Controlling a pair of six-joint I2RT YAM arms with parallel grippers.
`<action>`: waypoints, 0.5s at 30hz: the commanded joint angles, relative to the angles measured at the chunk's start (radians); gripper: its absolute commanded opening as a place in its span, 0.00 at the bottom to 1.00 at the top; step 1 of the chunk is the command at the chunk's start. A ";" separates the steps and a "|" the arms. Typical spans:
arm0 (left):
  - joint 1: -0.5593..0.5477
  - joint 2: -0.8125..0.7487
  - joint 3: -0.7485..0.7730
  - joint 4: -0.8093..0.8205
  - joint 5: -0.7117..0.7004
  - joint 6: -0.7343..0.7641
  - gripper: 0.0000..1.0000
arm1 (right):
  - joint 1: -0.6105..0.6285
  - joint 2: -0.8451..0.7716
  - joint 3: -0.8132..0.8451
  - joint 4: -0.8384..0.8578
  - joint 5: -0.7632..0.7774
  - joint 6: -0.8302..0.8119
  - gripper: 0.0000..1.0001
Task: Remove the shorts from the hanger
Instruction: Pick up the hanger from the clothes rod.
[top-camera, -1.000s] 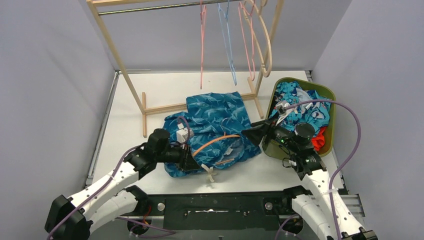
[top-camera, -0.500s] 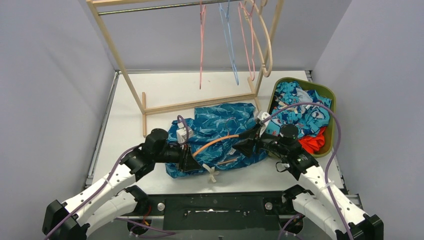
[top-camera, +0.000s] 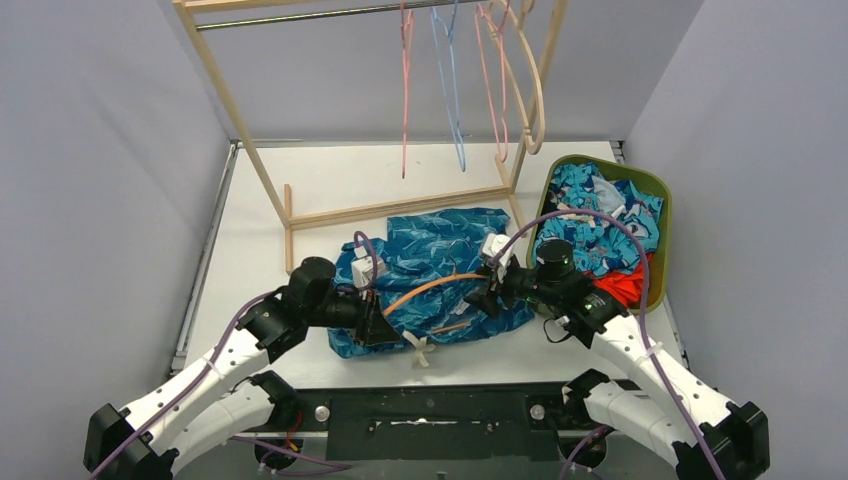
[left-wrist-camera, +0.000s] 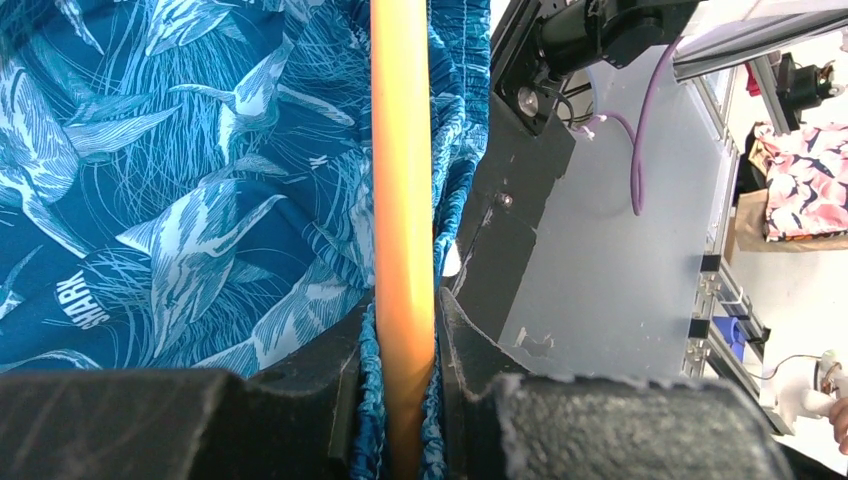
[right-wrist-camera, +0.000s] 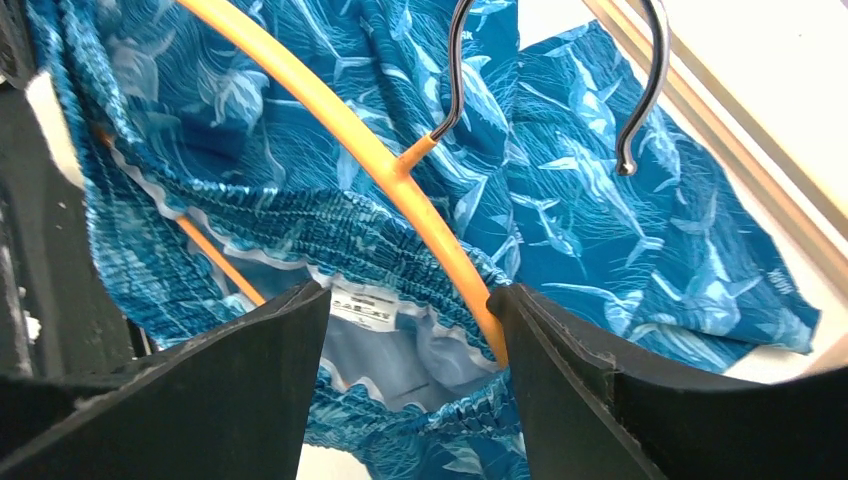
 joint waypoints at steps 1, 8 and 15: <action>-0.011 -0.034 0.112 0.100 0.089 0.031 0.00 | 0.012 -0.045 0.022 0.000 0.061 -0.132 0.66; -0.014 -0.019 0.121 0.089 0.115 0.037 0.00 | 0.013 -0.045 -0.010 0.062 0.061 -0.143 0.63; -0.015 -0.017 0.137 0.068 0.079 0.044 0.00 | 0.030 -0.060 -0.049 0.172 0.060 -0.095 0.29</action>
